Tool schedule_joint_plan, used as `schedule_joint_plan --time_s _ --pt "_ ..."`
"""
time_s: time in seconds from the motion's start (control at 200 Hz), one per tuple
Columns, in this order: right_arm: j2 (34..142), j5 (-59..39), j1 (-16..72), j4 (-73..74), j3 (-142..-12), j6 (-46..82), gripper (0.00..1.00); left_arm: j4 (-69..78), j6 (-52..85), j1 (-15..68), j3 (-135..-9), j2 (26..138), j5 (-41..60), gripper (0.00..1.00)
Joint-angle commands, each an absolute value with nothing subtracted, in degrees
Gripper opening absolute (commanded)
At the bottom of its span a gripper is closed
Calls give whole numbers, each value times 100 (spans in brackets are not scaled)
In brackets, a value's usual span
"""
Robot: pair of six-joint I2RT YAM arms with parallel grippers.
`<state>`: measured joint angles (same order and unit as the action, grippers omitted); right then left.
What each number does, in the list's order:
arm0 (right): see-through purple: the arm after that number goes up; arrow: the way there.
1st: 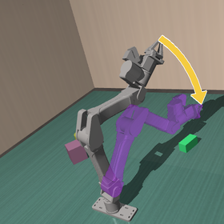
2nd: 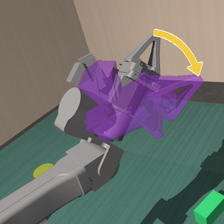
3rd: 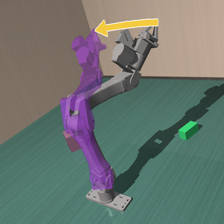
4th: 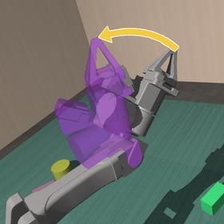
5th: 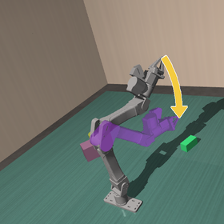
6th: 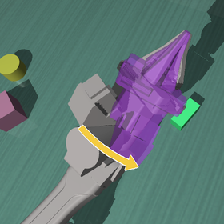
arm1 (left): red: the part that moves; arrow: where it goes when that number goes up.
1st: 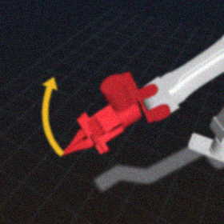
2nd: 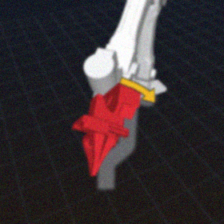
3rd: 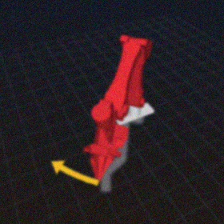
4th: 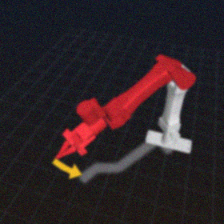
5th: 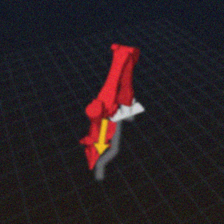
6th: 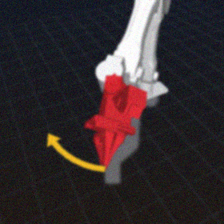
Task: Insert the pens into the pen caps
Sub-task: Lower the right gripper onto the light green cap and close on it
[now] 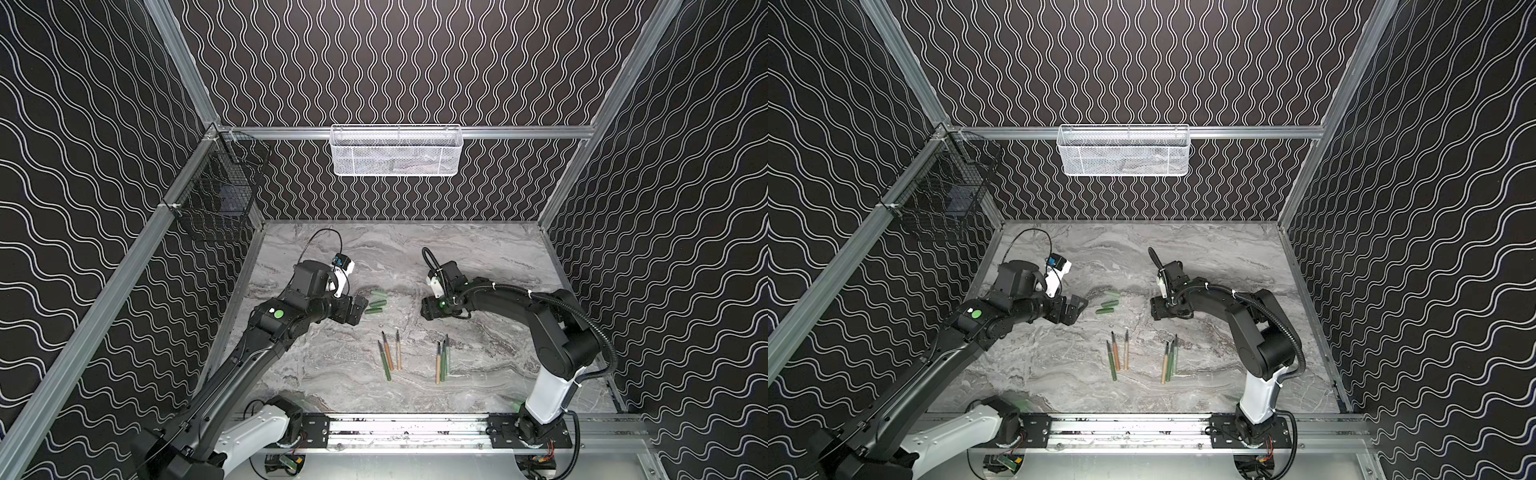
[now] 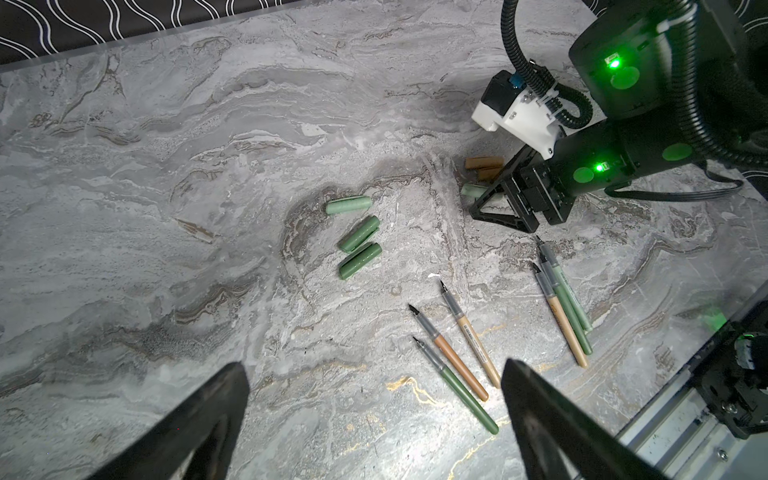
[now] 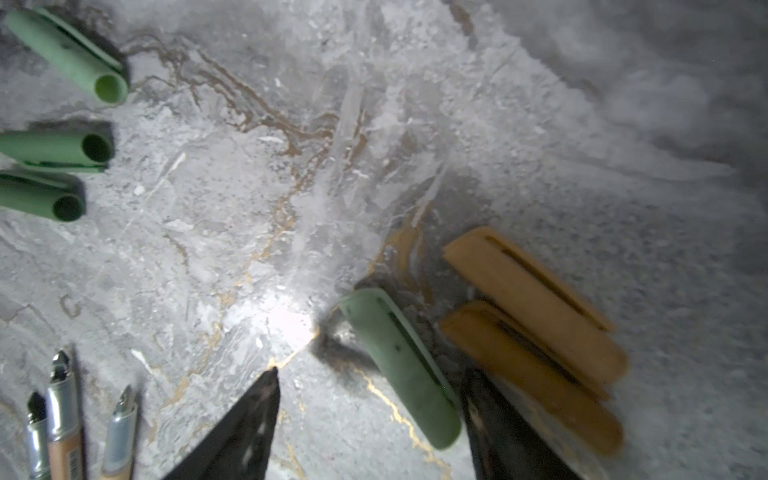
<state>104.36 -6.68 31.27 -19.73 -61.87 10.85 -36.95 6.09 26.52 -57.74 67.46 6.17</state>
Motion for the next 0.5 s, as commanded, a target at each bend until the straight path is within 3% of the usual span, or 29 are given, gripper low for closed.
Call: schedule_joint_plan --time_s 0.0,0.29,0.491 --pt "10485 -842 3278 -2319 -6131 1070 71 -3540 668 2637 -5818 6774 638 99" --pt "10543 -359 3340 -2328 -6015 1196 66 -3533 686 2629 -5845 6810 685 99" --pt "10797 -8 3333 -2620 -6355 1147 50 -3552 738 2629 -5795 6740 616 99"
